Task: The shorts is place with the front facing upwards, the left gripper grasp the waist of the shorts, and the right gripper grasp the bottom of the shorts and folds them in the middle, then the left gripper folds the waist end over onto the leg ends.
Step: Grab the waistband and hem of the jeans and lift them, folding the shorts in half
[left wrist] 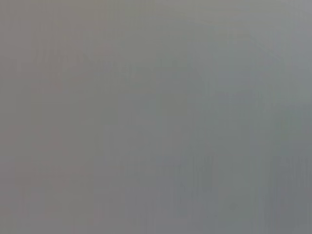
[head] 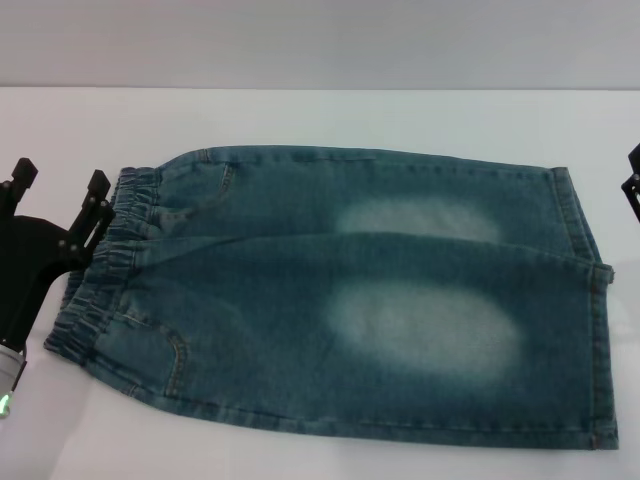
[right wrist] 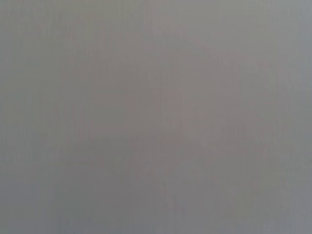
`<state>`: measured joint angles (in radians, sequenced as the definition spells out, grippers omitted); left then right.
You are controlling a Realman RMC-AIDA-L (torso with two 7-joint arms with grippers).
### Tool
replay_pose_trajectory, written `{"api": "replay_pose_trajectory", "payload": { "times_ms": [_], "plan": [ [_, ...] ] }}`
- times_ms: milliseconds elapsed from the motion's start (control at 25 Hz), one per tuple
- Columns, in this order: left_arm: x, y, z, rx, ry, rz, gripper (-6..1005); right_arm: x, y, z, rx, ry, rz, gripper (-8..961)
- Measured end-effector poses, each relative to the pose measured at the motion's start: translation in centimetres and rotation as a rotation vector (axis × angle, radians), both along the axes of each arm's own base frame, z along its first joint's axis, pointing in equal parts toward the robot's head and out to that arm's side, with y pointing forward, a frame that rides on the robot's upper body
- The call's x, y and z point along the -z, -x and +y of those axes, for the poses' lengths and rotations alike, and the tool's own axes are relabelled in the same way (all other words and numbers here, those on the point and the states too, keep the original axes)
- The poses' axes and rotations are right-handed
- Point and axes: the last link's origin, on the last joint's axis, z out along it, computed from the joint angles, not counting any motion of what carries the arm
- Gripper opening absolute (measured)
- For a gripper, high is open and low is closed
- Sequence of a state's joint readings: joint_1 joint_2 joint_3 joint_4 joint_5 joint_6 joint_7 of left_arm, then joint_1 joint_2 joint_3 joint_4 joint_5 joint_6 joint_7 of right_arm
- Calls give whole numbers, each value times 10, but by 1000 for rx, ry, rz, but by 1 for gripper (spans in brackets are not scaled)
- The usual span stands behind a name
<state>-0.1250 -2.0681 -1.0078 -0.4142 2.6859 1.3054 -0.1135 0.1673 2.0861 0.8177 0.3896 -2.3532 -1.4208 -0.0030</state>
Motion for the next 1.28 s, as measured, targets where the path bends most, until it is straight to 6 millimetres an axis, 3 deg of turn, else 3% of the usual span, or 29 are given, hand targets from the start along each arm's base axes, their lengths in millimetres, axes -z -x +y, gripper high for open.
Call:
{"api": "replay_pose_trajectory", "payload": {
  "times_ms": [600, 840, 1000, 1120, 1280],
  "plan": [
    [0, -1, -3, 8, 11, -7, 799, 13, 6, 2, -2, 109, 84, 768],
    [-4, -12, 4, -8, 67, -51, 798, 10, 24, 19, 31, 248, 135, 768],
    [-14, -27, 9, -55, 148, -33, 797, -3, 43, 34, 89, 349, 151, 768],
    [-32, -51, 21, -153, 221, -1, 796, -18, 64, 47, 144, 409, 127, 768],
    [-48, -64, 29, -356, 347, 69, 796, -33, 90, 57, 270, 520, 66, 767]
  ]
}}
